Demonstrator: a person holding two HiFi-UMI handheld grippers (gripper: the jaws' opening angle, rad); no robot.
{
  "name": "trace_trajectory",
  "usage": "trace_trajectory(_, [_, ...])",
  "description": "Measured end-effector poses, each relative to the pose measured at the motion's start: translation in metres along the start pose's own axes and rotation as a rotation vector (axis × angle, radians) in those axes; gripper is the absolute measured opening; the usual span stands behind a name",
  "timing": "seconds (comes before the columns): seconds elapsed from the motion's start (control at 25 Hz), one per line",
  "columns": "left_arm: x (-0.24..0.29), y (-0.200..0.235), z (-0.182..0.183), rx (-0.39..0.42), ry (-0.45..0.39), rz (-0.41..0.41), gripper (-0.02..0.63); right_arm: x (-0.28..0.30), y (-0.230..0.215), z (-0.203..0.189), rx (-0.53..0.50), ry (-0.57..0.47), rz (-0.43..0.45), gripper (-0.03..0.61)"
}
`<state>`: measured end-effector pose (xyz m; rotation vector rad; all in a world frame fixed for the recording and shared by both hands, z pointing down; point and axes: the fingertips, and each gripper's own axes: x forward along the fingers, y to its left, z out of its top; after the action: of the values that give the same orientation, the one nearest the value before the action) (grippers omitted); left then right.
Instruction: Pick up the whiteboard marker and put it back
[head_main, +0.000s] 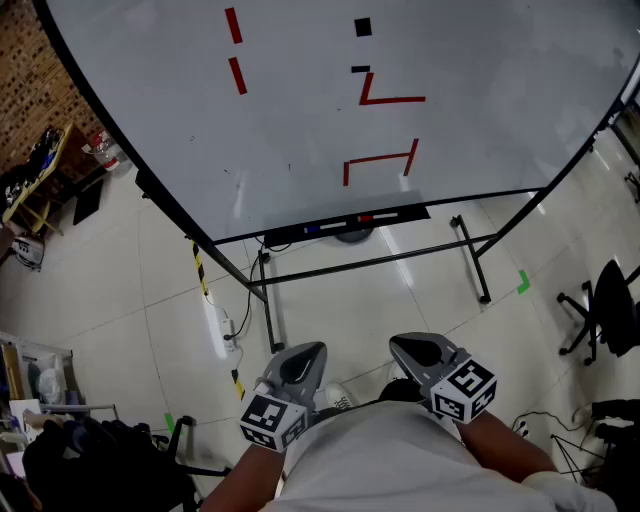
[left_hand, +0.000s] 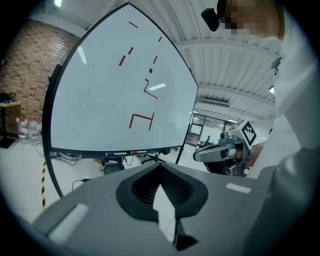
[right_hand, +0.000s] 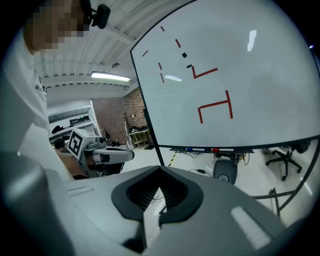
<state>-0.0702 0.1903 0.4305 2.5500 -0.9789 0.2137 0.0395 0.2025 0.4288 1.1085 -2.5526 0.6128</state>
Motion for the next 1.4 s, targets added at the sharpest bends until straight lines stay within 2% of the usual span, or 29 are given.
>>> trace_trajectory(0.16, [0.008, 0.010, 0.006, -0.002, -0.007, 0.004, 0.017, 0.009, -0.007, 0.006, -0.014, 0.010, 0.006, 0.002])
trace_trajectory(0.44, [0.048, 0.025, 0.015, 0.019, 0.021, 0.008, 0.017, 0.034, -0.048, 0.018, 0.005, 0.008, 0.028, 0.002])
trace_trajectory(0.56, [0.070, 0.037, 0.023, 0.030, 0.026, 0.034, 0.017, 0.049, -0.075, 0.031, 0.002, 0.007, 0.053, 0.002])
trace_trajectory(0.68, [0.097, 0.056, 0.043, 0.079, 0.016, 0.087, 0.017, 0.062, -0.106, 0.052, -0.019, 0.010, 0.085, 0.002])
trace_trajectory(0.92, [0.153, 0.075, 0.085, 0.083, -0.001, 0.165, 0.017, 0.074, -0.172, 0.088, -0.049, 0.014, 0.145, 0.002])
trace_trajectory(1.16, [0.201, 0.078, 0.093, 0.128, 0.033, 0.220, 0.017, 0.083, -0.224, 0.096, -0.077, 0.043, 0.203, 0.002])
trace_trajectory(1.28, [0.214, 0.082, 0.096, 0.159, 0.048, 0.245, 0.017, 0.091, -0.236, 0.096, -0.123, 0.062, 0.218, 0.002])
trace_trajectory(1.4, [0.218, 0.084, 0.091, 0.160, 0.078, 0.238, 0.017, 0.097, -0.239, 0.095, -0.113, 0.070, 0.223, 0.002])
